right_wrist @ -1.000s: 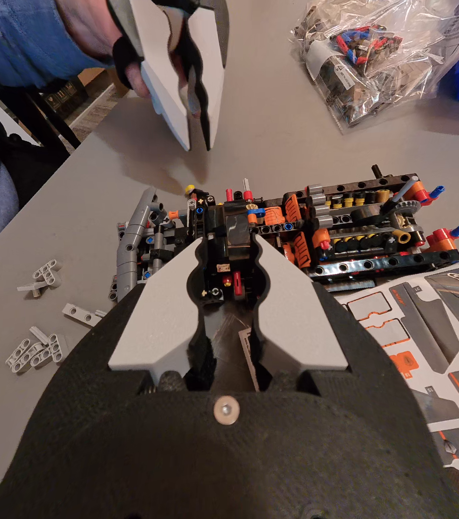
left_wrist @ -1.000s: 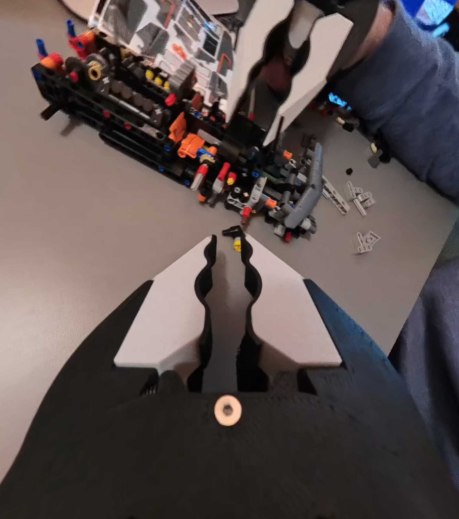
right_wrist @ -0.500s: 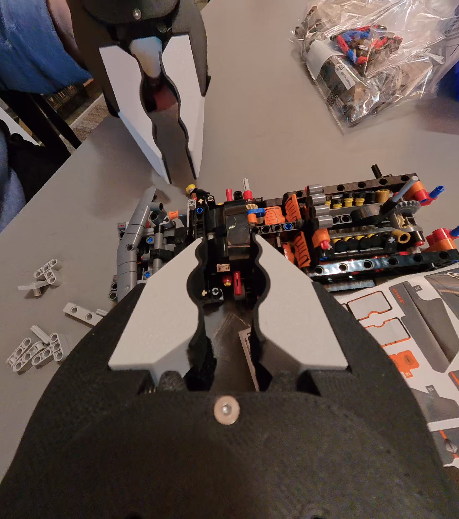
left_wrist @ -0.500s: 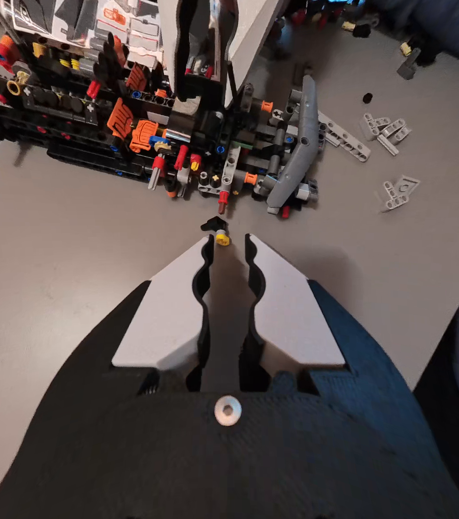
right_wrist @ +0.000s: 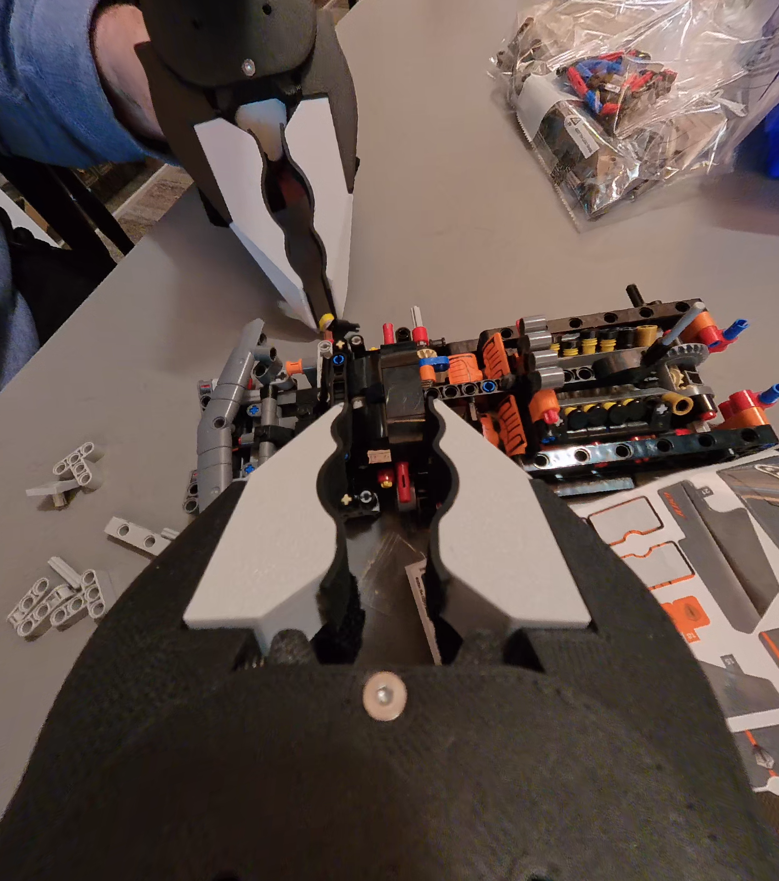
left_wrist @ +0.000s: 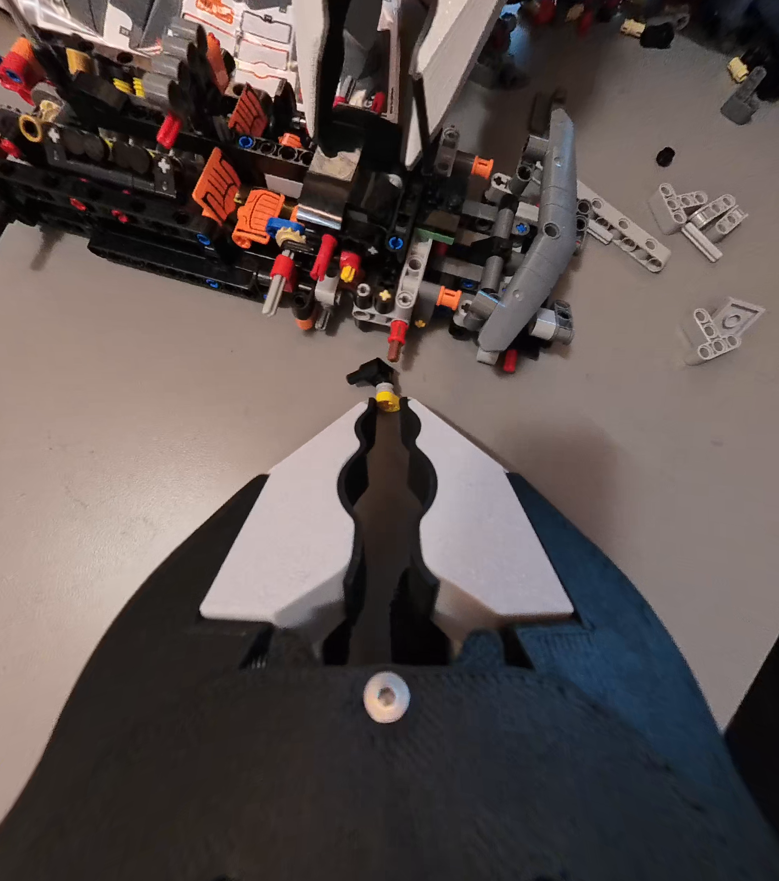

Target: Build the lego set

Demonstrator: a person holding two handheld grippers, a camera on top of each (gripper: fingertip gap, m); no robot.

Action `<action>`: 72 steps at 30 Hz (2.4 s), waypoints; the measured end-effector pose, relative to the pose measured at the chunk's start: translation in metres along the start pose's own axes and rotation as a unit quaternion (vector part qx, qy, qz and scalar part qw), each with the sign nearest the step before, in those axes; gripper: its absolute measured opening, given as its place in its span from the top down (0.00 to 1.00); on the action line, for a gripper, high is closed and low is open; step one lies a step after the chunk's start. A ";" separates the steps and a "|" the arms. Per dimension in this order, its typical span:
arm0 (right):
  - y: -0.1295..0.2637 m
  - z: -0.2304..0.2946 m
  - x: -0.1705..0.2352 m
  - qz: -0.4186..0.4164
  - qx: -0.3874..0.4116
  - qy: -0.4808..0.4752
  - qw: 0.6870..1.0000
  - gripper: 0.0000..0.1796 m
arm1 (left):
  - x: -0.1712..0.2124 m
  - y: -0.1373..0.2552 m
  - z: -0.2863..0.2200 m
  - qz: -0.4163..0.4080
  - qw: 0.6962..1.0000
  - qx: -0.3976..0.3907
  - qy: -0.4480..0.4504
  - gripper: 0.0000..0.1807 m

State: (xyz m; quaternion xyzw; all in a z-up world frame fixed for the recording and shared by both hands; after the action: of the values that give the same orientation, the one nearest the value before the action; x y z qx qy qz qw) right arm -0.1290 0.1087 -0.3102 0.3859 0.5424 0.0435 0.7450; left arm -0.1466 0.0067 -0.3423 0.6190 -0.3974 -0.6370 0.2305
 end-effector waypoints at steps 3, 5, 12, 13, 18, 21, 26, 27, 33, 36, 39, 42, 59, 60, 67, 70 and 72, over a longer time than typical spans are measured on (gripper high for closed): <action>0.000 0.001 0.000 0.008 0.002 0.005 1.000 0.83 | -0.002 0.006 0.002 -0.018 1.000 0.007 0.017 0.96; 0.001 0.000 0.000 0.020 0.017 0.017 0.999 0.81 | -0.006 0.012 0.002 -0.040 0.998 0.025 0.032 0.96; 0.021 0.003 -0.021 0.037 0.093 0.086 0.991 0.81 | -0.032 0.038 -0.004 -0.139 0.978 0.134 0.080 0.96; 0.022 0.007 -0.027 0.033 0.099 0.103 0.989 0.81 | -0.034 0.039 -0.005 -0.145 0.975 0.145 0.084 0.96; 0.014 0.036 -0.050 0.031 0.105 0.173 0.979 0.82 | -0.045 0.043 -0.010 -0.166 0.962 0.195 0.094 0.96; 0.005 0.045 -0.057 0.039 0.118 0.201 0.972 0.81 | -0.051 0.048 -0.017 -0.187 0.951 0.233 0.086 0.96; -0.001 0.056 -0.067 0.030 0.120 0.216 0.968 0.81 | -0.056 0.056 -0.028 -0.219 0.931 0.282 0.074 0.96; -0.003 0.058 -0.067 0.031 0.118 0.218 0.968 0.81 | -0.056 0.055 -0.030 -0.219 0.930 0.286 0.071 0.96; -0.010 0.063 -0.064 0.039 0.104 0.220 0.969 0.94 | -0.057 0.053 -0.036 -0.221 0.923 0.307 0.071 0.96; -0.010 0.063 -0.063 0.048 0.104 0.216 0.970 0.94 | -0.057 0.052 -0.036 -0.224 0.918 0.316 0.081 0.96; -0.010 0.059 -0.062 0.061 0.119 0.213 0.968 0.94 | -0.057 0.051 -0.033 -0.227 0.922 0.302 0.086 0.96; -0.010 0.051 -0.058 0.088 0.145 0.208 0.963 0.94 | -0.061 0.057 -0.020 -0.238 0.940 0.231 0.082 0.91; -0.004 0.055 -0.058 0.012 -0.059 -0.046 0.997 0.94 | -0.071 0.060 -0.039 -0.171 0.948 -0.122 -0.238 0.88; -0.004 0.055 -0.057 0.010 -0.067 -0.056 0.996 0.94 | -0.071 0.059 -0.041 -0.168 0.944 -0.130 -0.252 0.88; -0.004 0.062 -0.060 -0.007 -0.120 -0.088 0.989 0.94 | -0.069 0.055 -0.046 -0.157 0.935 -0.146 -0.281 0.92; -0.004 0.064 -0.058 -0.002 -0.131 -0.096 0.987 0.94 | -0.067 0.053 -0.048 -0.154 0.934 -0.143 -0.288 0.93; -0.005 0.064 -0.057 -0.002 -0.139 -0.103 0.985 0.94 | -0.066 0.053 -0.049 -0.154 0.935 -0.137 -0.288 0.94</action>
State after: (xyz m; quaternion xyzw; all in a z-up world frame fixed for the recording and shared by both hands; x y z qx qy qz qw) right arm -0.0996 0.0437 -0.2622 0.2800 0.4521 0.0774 0.8434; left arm -0.1015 0.0175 -0.2563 0.4249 -0.2551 -0.8641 0.0878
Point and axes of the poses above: each gripper's, where its closed fingertips meet, y back along the fingers, x out of its underside, z = x × y across the jaws, the point moved 2 cm from there along y, back along the fingers, and after that the axes turned 7 degrees about z, right-handed, at the moved point
